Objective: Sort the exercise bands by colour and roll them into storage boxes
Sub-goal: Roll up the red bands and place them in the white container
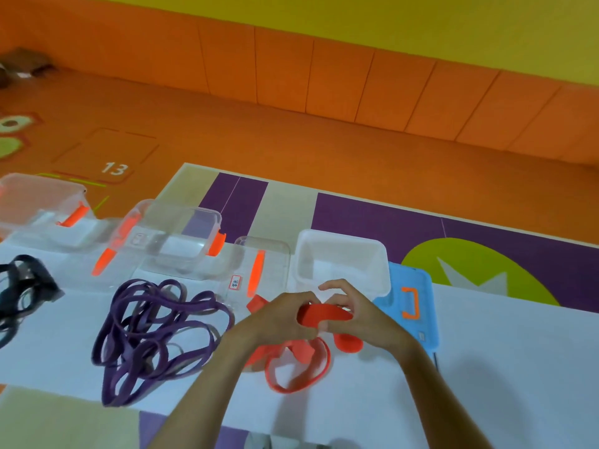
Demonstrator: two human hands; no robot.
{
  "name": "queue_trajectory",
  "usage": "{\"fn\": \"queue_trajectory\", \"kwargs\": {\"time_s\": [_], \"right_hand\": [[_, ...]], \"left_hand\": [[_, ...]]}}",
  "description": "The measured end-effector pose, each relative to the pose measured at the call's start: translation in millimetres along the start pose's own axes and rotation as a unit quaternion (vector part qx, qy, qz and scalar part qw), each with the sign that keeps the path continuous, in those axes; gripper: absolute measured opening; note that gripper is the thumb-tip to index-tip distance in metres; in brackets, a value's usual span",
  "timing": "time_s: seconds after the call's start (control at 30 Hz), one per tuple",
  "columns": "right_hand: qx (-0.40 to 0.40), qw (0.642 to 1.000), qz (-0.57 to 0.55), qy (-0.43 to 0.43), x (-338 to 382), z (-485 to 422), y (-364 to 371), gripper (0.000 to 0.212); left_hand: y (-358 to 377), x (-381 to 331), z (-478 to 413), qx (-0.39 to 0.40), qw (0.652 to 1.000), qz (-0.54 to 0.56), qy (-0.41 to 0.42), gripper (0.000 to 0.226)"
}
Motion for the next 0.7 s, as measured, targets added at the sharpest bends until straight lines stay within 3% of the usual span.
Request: {"fn": "queue_trajectory", "kwargs": {"time_s": [0.1,0.2,0.3,0.4,0.47,0.57,0.7], "right_hand": [[-0.133,0.988,-0.076,-0.024,-16,1,-2,0.051],[-0.282,0.951,-0.11,0.064,-48,9,-6,0.054],[-0.263,0.873,-0.382,0.153,-71,15,8,0.045],[-0.258,0.796,-0.539,0.091,-65,17,2,0.034],[-0.278,0.801,-0.528,0.052,-62,17,-13,0.029],[-0.3,0.857,-0.419,0.025,-57,21,-31,0.024],[-0.294,0.894,-0.337,-0.014,-36,24,-33,0.022]], "left_hand": [[0,7,2,-0.046,0.997,0.057,0.001,0.029],[-3,15,5,-0.093,0.989,0.118,-0.004,0.03],[1,15,9,-0.098,0.983,0.155,0.006,0.031],[7,18,10,-0.106,0.983,0.152,-0.002,0.035],[12,20,10,-0.095,0.985,0.145,-0.015,0.042],[23,15,8,-0.069,0.994,0.08,-0.024,0.061],[27,-9,2,-0.098,0.994,0.014,-0.043,0.078]]}}
Point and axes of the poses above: each hand's wrist, its own z-axis away from the middle knuckle, its own y-axis out of the palm, x = y × z, the point moved 6 cm from there along -z, towards the middle knuckle, and after that the axes turned 14 degrees about -z, right-handed, at the moved point
